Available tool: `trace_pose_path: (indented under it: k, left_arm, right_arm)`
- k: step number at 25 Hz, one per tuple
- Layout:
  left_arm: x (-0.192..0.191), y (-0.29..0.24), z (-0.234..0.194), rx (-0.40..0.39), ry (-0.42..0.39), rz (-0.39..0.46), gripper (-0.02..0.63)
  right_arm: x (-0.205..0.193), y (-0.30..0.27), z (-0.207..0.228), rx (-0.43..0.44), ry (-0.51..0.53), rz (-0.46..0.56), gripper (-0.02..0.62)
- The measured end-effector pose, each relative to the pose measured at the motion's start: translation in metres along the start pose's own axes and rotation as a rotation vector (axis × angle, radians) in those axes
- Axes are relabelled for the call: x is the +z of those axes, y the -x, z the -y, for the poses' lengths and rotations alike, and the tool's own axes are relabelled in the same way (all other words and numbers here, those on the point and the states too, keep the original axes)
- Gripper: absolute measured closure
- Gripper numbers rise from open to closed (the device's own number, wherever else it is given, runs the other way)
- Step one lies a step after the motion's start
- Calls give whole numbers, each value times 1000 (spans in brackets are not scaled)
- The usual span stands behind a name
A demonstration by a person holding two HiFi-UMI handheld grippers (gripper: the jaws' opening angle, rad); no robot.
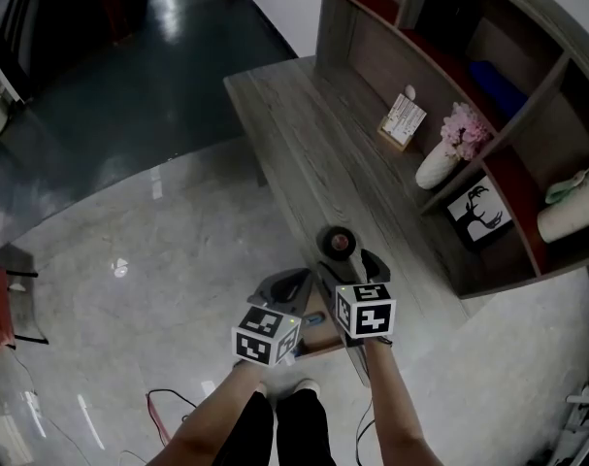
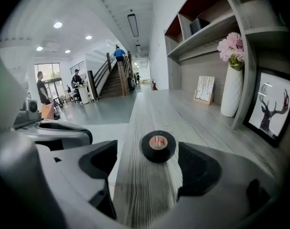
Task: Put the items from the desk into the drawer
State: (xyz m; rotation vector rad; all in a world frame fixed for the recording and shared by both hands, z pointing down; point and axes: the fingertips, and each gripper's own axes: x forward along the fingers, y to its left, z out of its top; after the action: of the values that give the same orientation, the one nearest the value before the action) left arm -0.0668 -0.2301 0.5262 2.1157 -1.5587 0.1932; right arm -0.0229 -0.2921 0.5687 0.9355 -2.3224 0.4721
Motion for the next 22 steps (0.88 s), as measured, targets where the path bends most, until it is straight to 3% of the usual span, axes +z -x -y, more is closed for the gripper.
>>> trace_pose_path:
  k: [10, 22]
  left_arm:
    - [-8, -16, -11, 4, 7, -8, 597]
    - [-16, -28, -23, 4, 18, -20, 597]
  right_arm:
    - [4, -39, 19, 0, -8, -54, 219]
    - [-7, -69, 20, -8, 70, -169, 221]
